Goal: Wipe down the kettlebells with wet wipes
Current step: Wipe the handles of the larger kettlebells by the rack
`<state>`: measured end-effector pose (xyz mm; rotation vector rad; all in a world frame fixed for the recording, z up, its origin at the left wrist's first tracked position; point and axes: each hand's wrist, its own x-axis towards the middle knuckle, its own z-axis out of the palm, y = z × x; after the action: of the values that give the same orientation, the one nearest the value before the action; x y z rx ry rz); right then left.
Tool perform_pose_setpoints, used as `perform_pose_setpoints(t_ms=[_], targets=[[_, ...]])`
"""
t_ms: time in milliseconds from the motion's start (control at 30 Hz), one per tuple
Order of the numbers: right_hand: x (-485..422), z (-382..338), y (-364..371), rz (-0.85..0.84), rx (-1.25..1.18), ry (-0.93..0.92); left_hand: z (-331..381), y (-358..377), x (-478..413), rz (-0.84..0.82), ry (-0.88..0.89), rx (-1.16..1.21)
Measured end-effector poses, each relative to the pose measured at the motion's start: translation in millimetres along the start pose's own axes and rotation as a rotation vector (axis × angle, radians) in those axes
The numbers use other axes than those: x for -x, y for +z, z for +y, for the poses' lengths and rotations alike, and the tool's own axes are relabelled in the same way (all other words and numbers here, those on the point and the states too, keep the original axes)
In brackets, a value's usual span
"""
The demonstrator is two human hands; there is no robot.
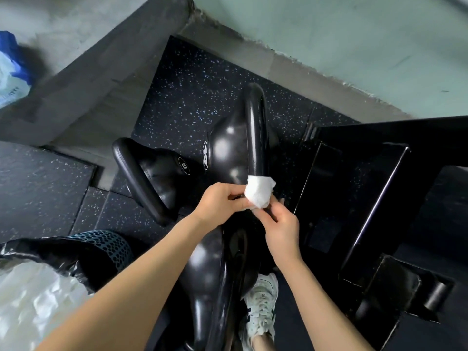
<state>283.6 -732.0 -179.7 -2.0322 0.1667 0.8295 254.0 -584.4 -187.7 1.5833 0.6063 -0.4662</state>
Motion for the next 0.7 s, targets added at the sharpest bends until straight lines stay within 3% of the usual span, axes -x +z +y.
perform_pose_setpoints(t_ms=[200,333,533,700], targets=[[3.0,-14.3,1.0,-0.003,0.04,-0.118,13.5,11.0,9.8,0.096,-0.054,0.187],[-5.2,-51.8,-2.9,-0.005,0.051,-0.144,32.7,11.2,-2.2,0.241,-0.183,0.248],[-46.2,-96.8,-4.4,-0.059,-0.009,-0.025,63.6,-9.9,-37.0,0.398,-0.348,0.341],[-84.0,-133.1,8.0,-0.02,-0.053,0.0,93.9,-34.0,-63.3,0.463,-0.381,0.538]])
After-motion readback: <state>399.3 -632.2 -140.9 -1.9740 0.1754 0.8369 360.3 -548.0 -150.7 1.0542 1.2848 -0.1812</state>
